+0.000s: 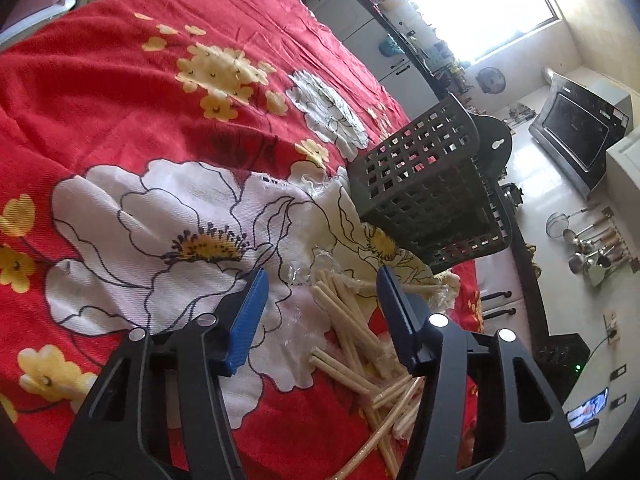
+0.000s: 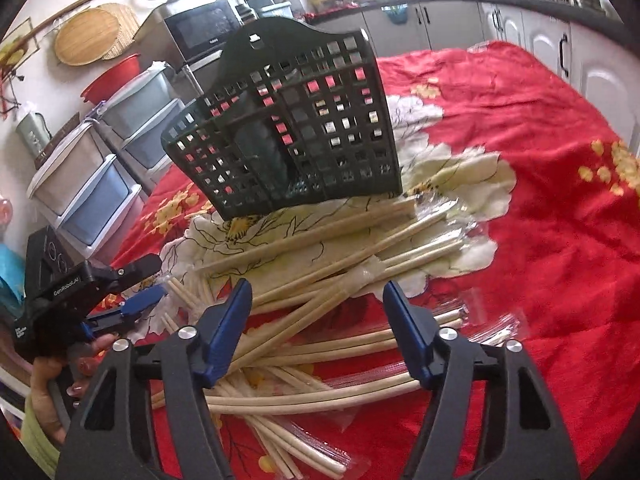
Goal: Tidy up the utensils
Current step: 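Reach the right gripper down to the chopsticks pile and close on one chopstick, then lift the chopstick with the right gripper and carry it over the green caddy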
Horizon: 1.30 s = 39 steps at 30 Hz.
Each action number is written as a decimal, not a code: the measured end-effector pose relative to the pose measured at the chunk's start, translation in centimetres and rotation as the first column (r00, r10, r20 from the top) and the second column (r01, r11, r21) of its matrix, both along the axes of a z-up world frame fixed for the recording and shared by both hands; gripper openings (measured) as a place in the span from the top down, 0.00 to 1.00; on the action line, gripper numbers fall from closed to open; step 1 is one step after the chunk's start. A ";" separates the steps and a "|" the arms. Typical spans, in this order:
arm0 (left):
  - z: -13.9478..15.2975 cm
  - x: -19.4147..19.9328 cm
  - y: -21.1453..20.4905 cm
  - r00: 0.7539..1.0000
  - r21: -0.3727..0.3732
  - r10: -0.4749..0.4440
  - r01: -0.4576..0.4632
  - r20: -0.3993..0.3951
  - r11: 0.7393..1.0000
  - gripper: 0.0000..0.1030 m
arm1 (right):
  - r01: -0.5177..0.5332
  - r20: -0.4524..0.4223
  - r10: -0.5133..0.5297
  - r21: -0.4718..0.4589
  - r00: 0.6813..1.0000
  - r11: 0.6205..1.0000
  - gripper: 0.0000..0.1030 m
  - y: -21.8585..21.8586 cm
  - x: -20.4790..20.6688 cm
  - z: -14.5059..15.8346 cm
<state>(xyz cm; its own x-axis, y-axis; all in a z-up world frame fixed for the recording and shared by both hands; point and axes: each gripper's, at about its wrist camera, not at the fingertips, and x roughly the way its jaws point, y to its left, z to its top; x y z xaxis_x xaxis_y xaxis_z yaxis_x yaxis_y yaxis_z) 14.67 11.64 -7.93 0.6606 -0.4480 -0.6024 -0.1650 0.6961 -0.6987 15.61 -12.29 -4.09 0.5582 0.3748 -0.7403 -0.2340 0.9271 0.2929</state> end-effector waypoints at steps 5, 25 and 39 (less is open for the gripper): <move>-0.4 0.4 -0.4 1.000 0.004 -0.005 0.005 -0.015 1.000 0.63 | 0.017 -0.066 -0.013 0.059 0.998 0.998 0.47 -0.3 0.7 -0.6; -0.9 1.1 -0.3 1.000 -0.006 -0.013 0.013 -0.020 1.000 0.91 | 0.053 -0.164 -0.022 0.188 0.986 0.981 0.80 -2.0 1.9 -1.3; 4.4 -0.7 0.0 0.990 0.059 -0.010 0.002 0.137 0.998 0.97 | -0.016 -0.017 0.020 0.211 1.000 0.977 0.87 -2.2 0.6 3.4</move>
<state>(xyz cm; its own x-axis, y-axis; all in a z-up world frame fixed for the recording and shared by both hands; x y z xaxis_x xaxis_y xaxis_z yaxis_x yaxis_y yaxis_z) 14.00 11.64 -3.48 0.7363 -0.4191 -0.5313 -0.0657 0.7371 -0.6726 16.21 -14.45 -0.71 0.5371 0.5328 -0.6539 -0.2424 0.8400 0.4854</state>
